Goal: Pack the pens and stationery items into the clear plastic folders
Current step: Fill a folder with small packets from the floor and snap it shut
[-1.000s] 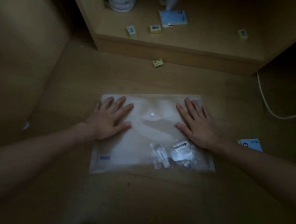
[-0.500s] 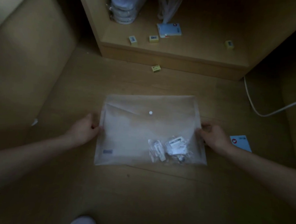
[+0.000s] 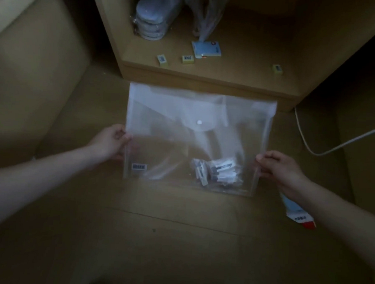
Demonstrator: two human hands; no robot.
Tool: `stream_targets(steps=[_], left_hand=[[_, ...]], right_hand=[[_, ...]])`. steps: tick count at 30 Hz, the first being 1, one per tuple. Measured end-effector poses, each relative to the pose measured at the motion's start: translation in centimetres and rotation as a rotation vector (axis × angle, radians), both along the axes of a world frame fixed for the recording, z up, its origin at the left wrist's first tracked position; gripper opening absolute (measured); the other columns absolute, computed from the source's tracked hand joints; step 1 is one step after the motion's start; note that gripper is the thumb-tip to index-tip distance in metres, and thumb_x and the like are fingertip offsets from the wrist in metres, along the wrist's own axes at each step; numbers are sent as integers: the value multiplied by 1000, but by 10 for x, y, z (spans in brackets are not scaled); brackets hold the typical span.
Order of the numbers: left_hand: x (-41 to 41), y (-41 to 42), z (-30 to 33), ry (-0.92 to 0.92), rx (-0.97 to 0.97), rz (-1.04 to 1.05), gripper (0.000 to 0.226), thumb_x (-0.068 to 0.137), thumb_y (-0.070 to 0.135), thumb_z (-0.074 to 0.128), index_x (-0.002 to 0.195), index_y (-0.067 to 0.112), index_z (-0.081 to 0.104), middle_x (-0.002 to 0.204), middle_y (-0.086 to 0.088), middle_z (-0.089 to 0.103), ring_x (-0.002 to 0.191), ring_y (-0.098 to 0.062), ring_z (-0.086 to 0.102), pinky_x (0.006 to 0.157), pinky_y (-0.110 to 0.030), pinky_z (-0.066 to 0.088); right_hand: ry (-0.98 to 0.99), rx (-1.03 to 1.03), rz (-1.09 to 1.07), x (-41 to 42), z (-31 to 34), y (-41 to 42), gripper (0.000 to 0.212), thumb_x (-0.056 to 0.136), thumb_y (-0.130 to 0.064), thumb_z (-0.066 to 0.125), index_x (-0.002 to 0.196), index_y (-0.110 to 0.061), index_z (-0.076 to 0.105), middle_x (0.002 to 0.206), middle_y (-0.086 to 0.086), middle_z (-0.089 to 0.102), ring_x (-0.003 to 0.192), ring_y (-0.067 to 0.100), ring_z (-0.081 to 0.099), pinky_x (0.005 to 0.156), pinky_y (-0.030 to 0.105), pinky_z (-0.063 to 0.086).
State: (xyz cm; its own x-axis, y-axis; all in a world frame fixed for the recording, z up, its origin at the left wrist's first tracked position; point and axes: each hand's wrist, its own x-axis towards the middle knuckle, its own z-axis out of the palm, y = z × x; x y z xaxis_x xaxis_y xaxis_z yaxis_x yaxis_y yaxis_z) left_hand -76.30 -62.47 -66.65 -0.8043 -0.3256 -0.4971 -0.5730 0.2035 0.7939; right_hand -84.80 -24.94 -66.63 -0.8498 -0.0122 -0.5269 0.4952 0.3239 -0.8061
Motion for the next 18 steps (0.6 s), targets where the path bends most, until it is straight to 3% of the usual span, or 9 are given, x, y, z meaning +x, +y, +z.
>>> stream_targets(steps=[2,7,11,15,18], left_hand=[[-11,-4,17,37,-28,-39,19,99,12,42,81,16,43,58,8,69,48,-4,64,47,-25,53],[-29,-7,88,164,-115,-2,17,99,13,44,83,17,50,78,-6,66,60,-13,67,68,-38,52],[-26,-7,160,245,-151,47,21,99,11,44,81,18,51,74,-1,67,53,-4,66,61,-27,52],[-13,-2,256,271,-187,32,18,99,13,47,84,19,54,70,4,72,61,-14,70,61,-24,54],[0,3,335,263,-128,51,13,97,20,52,84,20,56,76,-3,72,68,-25,71,67,-30,56]], right_hand=[[40,-1,-32,-11,11,-1,15,88,-1,61,75,-8,59,63,4,63,46,3,59,42,13,47],[126,-55,-78,-34,68,-12,11,83,-2,67,75,-8,62,52,-6,65,48,0,59,50,13,50],[202,-28,-129,-27,143,-28,8,83,-6,68,78,-10,64,69,2,68,62,6,64,55,15,52],[293,72,-142,-4,247,-36,5,85,-11,67,84,-15,65,83,4,68,79,14,64,73,28,52],[338,108,-148,2,334,-35,7,85,-16,68,83,-21,64,86,4,68,80,17,63,76,32,51]])
